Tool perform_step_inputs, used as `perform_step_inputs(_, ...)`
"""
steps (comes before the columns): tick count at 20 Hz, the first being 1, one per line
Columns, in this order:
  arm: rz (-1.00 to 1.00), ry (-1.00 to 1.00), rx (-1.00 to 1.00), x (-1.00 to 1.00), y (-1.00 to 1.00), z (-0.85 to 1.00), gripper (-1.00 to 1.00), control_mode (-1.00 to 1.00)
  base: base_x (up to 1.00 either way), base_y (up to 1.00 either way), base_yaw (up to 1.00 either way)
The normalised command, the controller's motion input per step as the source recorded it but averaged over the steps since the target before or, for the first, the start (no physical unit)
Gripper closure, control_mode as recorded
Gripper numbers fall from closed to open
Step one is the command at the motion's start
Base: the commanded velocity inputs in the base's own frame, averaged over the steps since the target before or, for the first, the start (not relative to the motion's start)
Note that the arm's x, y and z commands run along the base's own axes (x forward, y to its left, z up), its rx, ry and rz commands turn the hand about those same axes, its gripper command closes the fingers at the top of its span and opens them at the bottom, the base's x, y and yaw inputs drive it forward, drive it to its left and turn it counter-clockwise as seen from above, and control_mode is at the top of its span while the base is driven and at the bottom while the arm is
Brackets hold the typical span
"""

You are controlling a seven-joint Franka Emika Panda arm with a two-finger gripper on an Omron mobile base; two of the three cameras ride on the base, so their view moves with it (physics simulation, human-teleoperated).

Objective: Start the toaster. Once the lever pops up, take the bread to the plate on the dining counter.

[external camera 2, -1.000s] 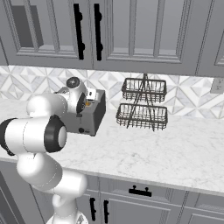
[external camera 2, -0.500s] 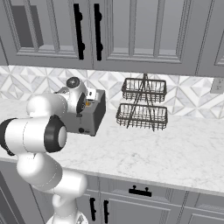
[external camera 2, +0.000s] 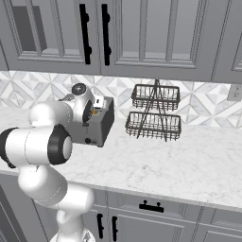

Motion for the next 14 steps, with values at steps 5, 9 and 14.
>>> perform_step_inputs(5, 0.0, 0.0, 0.0, 0.0, 0.0, 0.0, -1.0, -1.0, 0.0, 0.0, 0.0)
perform_step_inputs(9, 0.0, 0.0, 0.0, 0.0, 0.0, 0.0, -1.0, -1.0, 0.0, 0.0, 0.0)
perform_step_inputs(14, 0.0, 0.0, 0.0, 0.0, 0.0, 0.0, -1.0, -1.0, 0.0, 0.0, 0.0)
